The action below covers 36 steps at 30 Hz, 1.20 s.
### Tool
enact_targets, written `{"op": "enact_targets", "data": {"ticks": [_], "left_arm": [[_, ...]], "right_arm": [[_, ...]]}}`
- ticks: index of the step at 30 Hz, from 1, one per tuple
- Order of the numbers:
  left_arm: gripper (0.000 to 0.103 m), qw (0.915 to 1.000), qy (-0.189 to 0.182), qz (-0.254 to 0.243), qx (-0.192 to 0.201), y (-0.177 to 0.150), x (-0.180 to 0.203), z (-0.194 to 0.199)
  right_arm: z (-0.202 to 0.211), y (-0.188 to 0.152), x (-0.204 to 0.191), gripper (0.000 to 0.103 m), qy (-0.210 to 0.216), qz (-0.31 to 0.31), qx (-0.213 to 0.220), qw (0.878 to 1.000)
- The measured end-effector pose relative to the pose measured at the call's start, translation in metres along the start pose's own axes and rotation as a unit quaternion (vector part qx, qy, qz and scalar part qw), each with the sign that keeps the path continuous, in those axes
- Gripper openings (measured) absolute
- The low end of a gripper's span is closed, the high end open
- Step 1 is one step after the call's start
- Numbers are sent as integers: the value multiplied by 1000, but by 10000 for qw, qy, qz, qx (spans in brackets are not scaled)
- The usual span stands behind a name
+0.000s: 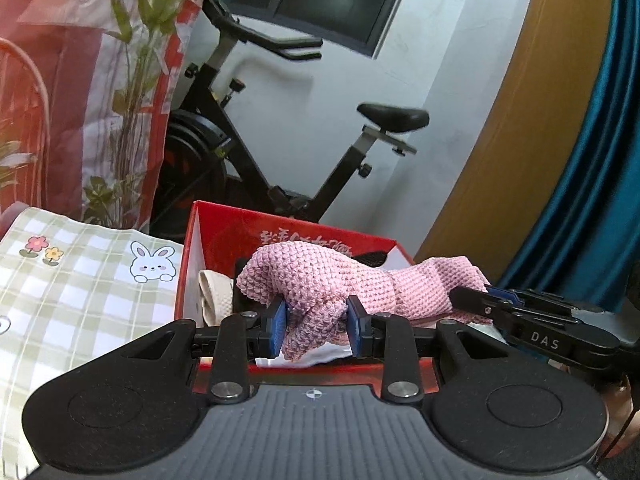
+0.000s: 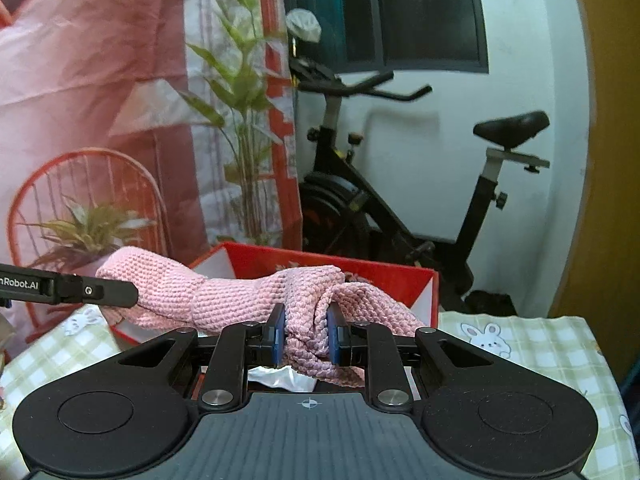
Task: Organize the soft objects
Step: 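Lift the pink towel with both tools and carry it over the box, then lower the pink towel into the box and open both tools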
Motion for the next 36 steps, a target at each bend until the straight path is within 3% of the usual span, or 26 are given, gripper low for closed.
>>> {"op": "enact_targets", "data": {"ticks": [6,11,18,25,27,29,32,36], "left_arm": [[32,9974,143,-284,-649,-4,-9,-39],[33,9927,273,-495,-1061,-11,-13,-61],[33,9884,409,-629,-1319,-16,-19,-78],[34,9888,406,-632,-1290,-14,-19,-79],[40,9892,402,-655,-1251,-12,-17,-75],[57,9894,405,-651,-1235,-10,-16,-73],[76,9908,406,-689,-1092,-7,-13,-63],[95,9925,441,-762,-848,-2,-6,-49]], "right_arm": [[-47,-19,5,19,-38,-116,-793,9968],[-73,-35,8,19,-117,-329,-1127,9930],[-90,-49,12,19,-148,-439,-1370,9895],[-91,-51,16,21,-205,-465,-1379,9891],[-88,-49,16,25,-239,-420,-1347,9897],[-83,-47,16,29,-269,-398,-1275,9907],[-73,-41,15,33,-295,-287,-1129,9928],[-59,-32,15,49,-303,-202,-979,9945]]}}
Point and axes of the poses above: each gripper's, at about its wrist camera, not at the fingertips, and z roughly against the way its jaws point, x to its right, y to its top, the point moved 6 cm from there along -z, roughly the way its jaws point
